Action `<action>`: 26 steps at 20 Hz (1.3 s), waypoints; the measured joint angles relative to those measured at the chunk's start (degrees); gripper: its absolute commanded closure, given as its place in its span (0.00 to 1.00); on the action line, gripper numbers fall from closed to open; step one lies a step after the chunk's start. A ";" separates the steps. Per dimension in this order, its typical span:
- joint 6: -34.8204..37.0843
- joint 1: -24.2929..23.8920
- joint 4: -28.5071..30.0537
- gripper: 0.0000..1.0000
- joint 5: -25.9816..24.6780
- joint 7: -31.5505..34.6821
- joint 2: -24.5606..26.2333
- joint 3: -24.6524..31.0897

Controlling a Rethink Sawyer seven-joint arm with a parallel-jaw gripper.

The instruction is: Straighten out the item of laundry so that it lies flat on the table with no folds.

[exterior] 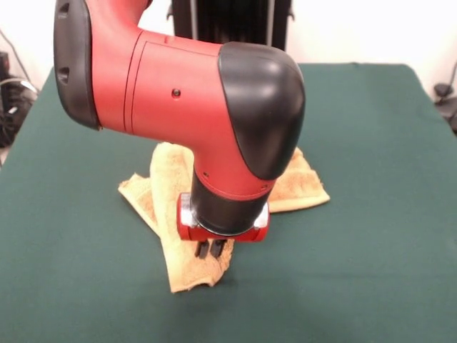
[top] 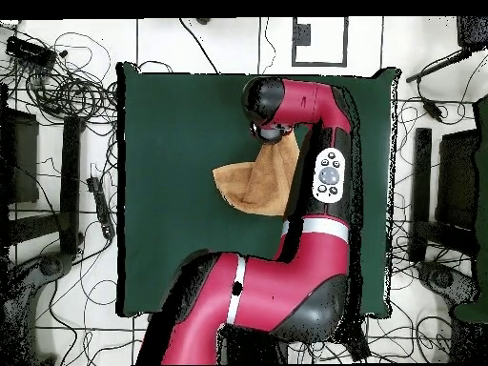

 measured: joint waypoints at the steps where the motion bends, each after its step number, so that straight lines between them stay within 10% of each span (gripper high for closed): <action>1: -0.11 0.01 -0.43 1.00 0.08 0.00 0.18 0.00; 26: -4.11 0.29 -5.79 1.00 1.39 0.00 2.64 0.11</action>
